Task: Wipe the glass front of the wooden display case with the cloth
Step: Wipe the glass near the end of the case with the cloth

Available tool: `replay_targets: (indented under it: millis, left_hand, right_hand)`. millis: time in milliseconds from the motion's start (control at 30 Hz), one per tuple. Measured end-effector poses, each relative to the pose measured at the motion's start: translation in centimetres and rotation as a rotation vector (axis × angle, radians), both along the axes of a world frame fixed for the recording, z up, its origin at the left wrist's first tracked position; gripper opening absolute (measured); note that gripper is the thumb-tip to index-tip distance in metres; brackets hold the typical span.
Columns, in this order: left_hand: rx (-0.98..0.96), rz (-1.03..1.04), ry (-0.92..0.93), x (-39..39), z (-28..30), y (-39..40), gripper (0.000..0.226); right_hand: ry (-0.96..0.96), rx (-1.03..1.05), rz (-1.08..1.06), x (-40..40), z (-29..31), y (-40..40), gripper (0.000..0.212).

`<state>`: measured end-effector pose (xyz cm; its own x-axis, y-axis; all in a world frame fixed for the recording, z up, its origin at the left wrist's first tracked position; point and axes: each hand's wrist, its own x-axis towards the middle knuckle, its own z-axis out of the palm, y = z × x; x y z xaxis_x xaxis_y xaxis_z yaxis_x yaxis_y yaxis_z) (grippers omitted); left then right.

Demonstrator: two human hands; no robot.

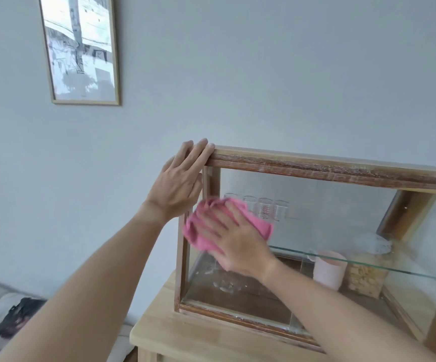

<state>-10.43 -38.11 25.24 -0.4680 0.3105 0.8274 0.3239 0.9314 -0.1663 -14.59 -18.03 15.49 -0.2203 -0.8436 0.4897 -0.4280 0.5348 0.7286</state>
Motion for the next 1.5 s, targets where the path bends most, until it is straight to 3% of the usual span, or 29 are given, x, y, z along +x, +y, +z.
replay_targets:
  millis: [100, 167, 300, 400, 467, 600, 700, 833, 1000, 1067, 1167, 1300, 1433, 1500]
  left_hand:
    - [0.026, -0.007, -0.027, 0.3, -0.1, 0.2, 0.07]
    - [0.031, -0.007, -0.037, 0.5, 0.2, 0.1, 0.072]
    - [0.198, 0.023, -0.065, 0.9, -1.3, 1.2, 0.073]
    - [0.548, 0.043, -0.034, 1.9, -5.8, 2.7, 0.069]
    - [0.675, 0.062, -0.066, 2.6, -10.3, 3.5, 0.064]
    - [0.718, 0.14, -0.232, 4.2, -20.0, 4.9, 0.073]
    - [0.794, 0.153, -0.36, 4.9, -24.9, 6.2, 0.082]
    - [0.78, 0.284, -0.512, 4.8, -28.2, 8.0, 0.097]
    - [0.707, 0.413, -0.631, 4.2, -28.2, 8.1, 0.128]
    - [0.69, 0.425, -0.67, 4.4, -28.2, 7.8, 0.139]
    - [0.681, 0.429, -0.681, 4.5, -28.2, 7.8, 0.146]
    - [0.681, 0.437, -0.661, 4.5, -28.0, 7.8, 0.148]
    - [0.695, 0.431, -0.644, 4.7, -28.1, 7.9, 0.149]
    - [0.697, 0.432, -0.641, 4.8, -28.1, 7.9, 0.149]
  right_hand:
    - [-0.032, 0.291, 0.007, 0.3, -2.6, 1.5, 0.074]
    - [0.021, 0.334, 0.036, 0.1, 0.1, 1.3, 0.072]
    - [0.058, -0.067, -0.017, 0.3, 6.9, -0.8, 0.071]
    - [0.068, -0.193, -0.036, 0.2, 4.9, -1.7, 0.073]
    - [0.048, -0.078, -0.028, 0.3, 1.2, -1.6, 0.077]
    - [0.016, 0.321, -0.073, 0.8, -5.0, 0.2, 0.078]
    - [0.087, 0.459, -0.031, 0.1, -2.5, 0.3, 0.071]
    - [0.097, 0.23, -0.001, -1.1, 4.3, -1.1, 0.069]
    - [0.031, -0.03, -0.01, -0.5, -1.4, -1.4, 0.076]
    - [-0.016, 0.105, -0.016, 0.2, -5.6, -1.1, 0.076]
    - [-0.001, 0.481, -0.047, 1.0, -10.8, -0.3, 0.066]
    - [0.038, 0.648, -0.03, 0.7, -8.4, -0.1, 0.071]
    - [0.03, 0.18, -0.023, 0.2, -4.4, -0.2, 0.076]
    - [0.015, 0.118, -0.04, 0.7, -5.8, -0.1, 0.075]
